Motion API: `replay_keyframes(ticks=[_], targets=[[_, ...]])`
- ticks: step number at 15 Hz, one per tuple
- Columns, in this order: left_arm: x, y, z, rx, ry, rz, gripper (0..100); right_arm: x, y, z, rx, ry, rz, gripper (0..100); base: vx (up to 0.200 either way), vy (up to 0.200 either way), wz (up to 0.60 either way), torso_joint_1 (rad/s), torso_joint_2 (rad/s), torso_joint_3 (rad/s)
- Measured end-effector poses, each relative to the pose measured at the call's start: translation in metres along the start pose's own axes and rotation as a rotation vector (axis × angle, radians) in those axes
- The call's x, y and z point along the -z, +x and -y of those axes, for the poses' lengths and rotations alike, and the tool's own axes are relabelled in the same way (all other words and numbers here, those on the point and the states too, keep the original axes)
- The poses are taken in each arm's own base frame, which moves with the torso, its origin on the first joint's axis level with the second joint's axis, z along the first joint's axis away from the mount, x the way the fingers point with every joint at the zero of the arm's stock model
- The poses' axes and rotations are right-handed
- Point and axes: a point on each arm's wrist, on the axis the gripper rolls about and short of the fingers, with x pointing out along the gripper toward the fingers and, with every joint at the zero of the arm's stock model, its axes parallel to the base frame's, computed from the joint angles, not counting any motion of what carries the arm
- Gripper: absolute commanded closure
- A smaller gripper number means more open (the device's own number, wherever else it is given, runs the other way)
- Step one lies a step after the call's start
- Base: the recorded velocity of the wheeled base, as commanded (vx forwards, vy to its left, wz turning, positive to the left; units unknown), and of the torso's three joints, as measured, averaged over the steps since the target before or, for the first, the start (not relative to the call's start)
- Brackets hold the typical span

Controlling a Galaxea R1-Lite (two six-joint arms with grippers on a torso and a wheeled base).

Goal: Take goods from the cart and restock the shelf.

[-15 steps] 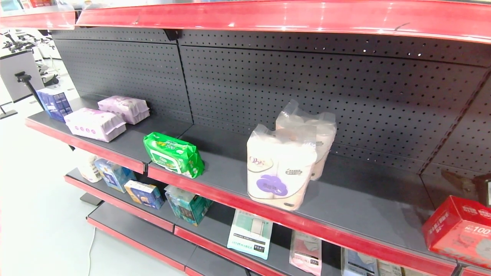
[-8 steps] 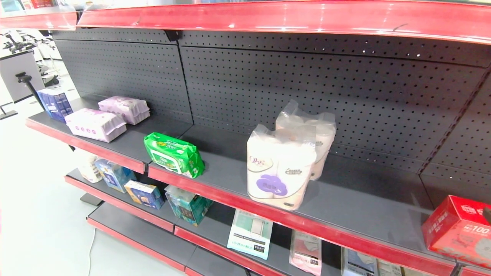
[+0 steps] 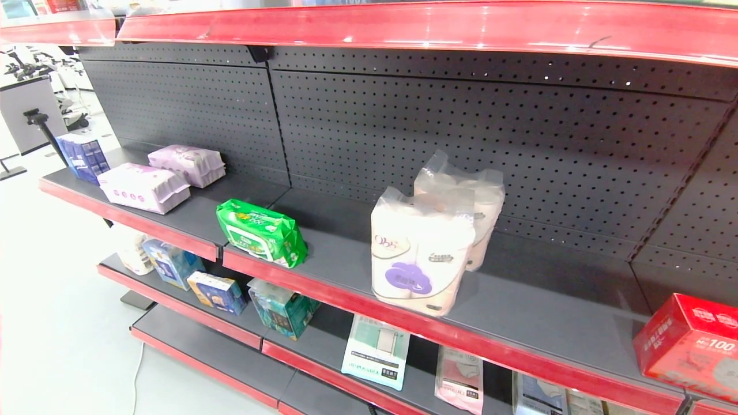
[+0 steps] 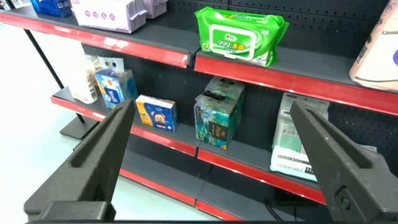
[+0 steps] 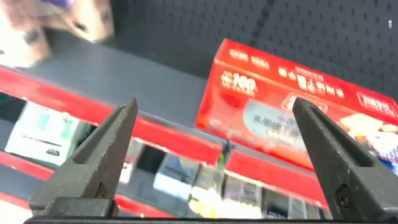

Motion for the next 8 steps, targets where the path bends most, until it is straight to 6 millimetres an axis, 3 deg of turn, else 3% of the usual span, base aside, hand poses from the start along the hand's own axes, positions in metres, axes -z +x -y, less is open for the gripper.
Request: replay_keyframes(ticks=[3, 6, 8], targets=[[0.0000, 0.0000, 0.0000, -0.001, 0.000, 0.000, 0, 0.0036, -0.0039, -0.0003, -0.033, 0.072, 0.047, 0, 0.000, 0.000, 0.00, 0.000, 0.00, 0.000], [0.0000, 0.0000, 0.0000, -0.001, 0.000, 0.000, 0, 0.0069, -0.0073, 0.0004, -0.022, 0.305, 0.070, 0, 0.000, 0.000, 0.00, 0.000, 0.00, 0.000], [0.0000, 0.0000, 0.0000, 0.000, 0.000, 0.000, 0, 0.0078, -0.0087, 0.0004, -0.033, 0.320, 0.085, 0, 0.000, 0.000, 0.00, 0.000, 0.00, 0.000]])
